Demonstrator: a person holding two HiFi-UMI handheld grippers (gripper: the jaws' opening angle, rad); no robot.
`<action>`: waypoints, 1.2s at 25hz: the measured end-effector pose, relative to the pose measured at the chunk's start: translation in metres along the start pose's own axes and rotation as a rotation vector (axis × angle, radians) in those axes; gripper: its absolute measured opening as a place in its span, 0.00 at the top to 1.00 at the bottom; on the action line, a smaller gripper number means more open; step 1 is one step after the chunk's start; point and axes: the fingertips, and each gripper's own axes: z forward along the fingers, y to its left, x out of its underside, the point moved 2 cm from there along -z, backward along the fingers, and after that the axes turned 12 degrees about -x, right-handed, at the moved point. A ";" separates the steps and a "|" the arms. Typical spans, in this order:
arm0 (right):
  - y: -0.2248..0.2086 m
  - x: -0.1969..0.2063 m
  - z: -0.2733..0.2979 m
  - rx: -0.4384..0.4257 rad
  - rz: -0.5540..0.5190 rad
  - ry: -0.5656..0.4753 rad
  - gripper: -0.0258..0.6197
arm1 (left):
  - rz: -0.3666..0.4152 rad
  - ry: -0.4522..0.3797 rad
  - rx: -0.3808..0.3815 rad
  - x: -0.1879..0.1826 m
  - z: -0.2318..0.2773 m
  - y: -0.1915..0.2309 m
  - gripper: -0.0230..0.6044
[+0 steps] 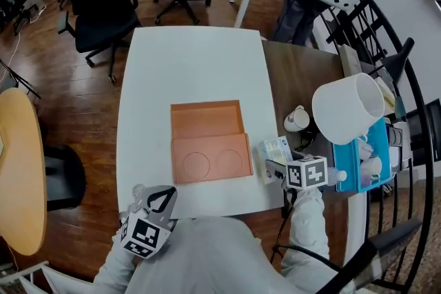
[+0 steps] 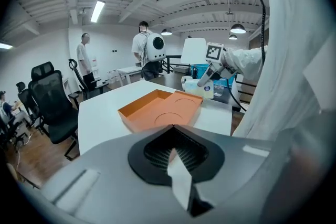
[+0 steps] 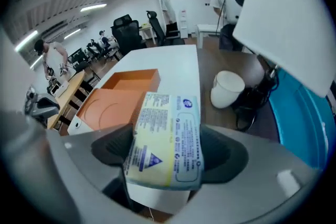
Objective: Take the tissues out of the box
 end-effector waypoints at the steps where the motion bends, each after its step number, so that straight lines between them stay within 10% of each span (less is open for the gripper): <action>1: -0.002 0.006 0.012 0.009 0.012 0.023 0.33 | 0.005 -0.001 0.004 -0.001 0.000 -0.001 0.94; 8: -0.002 0.013 0.030 0.071 -0.009 0.002 0.33 | -0.012 0.009 -0.024 0.005 -0.006 -0.003 0.94; 15: 0.035 -0.047 -0.059 -0.024 -0.109 -0.330 0.29 | -0.016 0.011 -0.047 0.010 -0.015 0.002 0.94; 17: 0.066 -0.070 -0.098 -0.096 -0.202 -0.455 0.34 | -0.004 0.003 -0.042 0.008 -0.016 0.002 0.94; 21: 0.124 -0.096 -0.131 -0.415 -0.234 -0.670 0.96 | 0.034 -0.025 -0.054 -0.007 -0.016 0.002 0.94; 25: 0.148 -0.084 -0.123 -0.715 -0.097 -0.730 0.96 | 0.050 -0.036 -0.053 -0.014 -0.011 -0.006 0.94; 30: 0.146 -0.058 -0.089 -0.711 -0.007 -0.646 0.96 | 0.059 -0.035 -0.053 -0.014 -0.011 -0.009 0.94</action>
